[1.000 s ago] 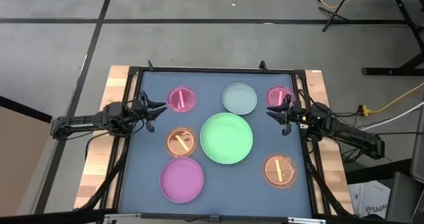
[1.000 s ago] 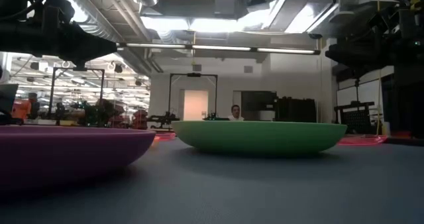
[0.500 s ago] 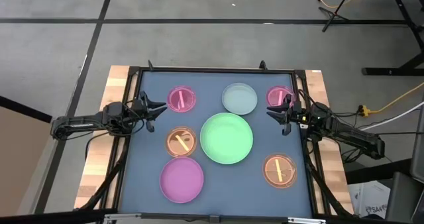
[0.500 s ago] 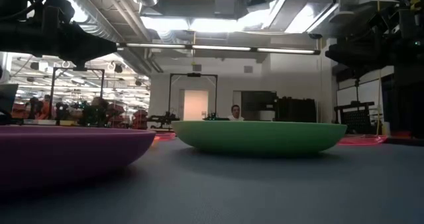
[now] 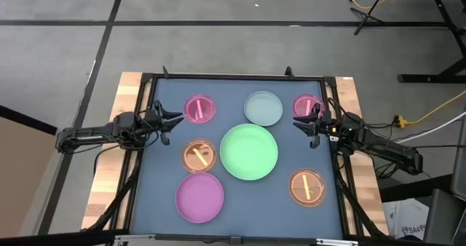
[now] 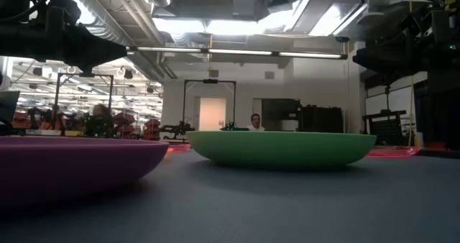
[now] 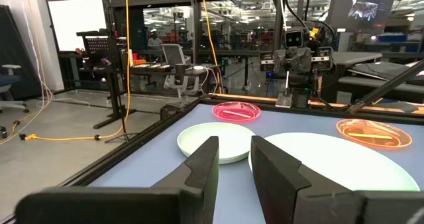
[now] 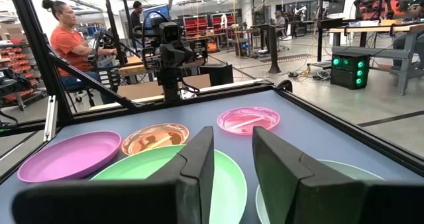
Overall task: Stack plastic plates
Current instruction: Stack the pink plate on top of the green plate
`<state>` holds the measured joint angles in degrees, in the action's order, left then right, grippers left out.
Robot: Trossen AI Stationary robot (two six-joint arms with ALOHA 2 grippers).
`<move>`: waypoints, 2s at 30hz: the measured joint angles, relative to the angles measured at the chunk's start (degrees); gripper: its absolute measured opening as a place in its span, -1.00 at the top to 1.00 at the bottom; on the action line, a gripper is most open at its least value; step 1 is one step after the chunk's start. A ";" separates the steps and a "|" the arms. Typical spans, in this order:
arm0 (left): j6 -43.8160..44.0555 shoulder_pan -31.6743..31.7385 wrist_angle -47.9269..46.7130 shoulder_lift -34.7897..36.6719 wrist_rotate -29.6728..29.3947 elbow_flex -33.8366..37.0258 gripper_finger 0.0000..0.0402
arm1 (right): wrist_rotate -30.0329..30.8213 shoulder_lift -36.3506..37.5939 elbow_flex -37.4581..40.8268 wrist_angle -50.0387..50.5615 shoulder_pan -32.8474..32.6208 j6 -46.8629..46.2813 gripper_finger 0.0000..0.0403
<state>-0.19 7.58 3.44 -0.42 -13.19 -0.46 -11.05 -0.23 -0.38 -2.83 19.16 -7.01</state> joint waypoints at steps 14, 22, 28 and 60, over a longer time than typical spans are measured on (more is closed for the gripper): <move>0.00 -0.01 0.02 -0.01 0.00 0.01 0.59 | 0.02 -0.01 -0.01 0.00 0.00 -0.09 0.53; 3.35 0.01 0.02 0.00 -2.36 0.00 0.59 | 0.02 0.00 -0.02 0.00 0.00 -0.15 0.53; 6.90 0.00 0.00 -0.01 -2.38 0.01 0.59 | 0.04 0.00 -0.01 -0.02 0.00 -0.16 0.53; 31.82 0.00 2.67 -0.86 -13.72 0.01 0.28 | 0.07 0.00 -0.02 -0.02 0.00 -0.15 0.53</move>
<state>31.64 7.59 6.12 -1.28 -26.92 -0.45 -10.98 -0.23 -0.40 -2.85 19.16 -7.16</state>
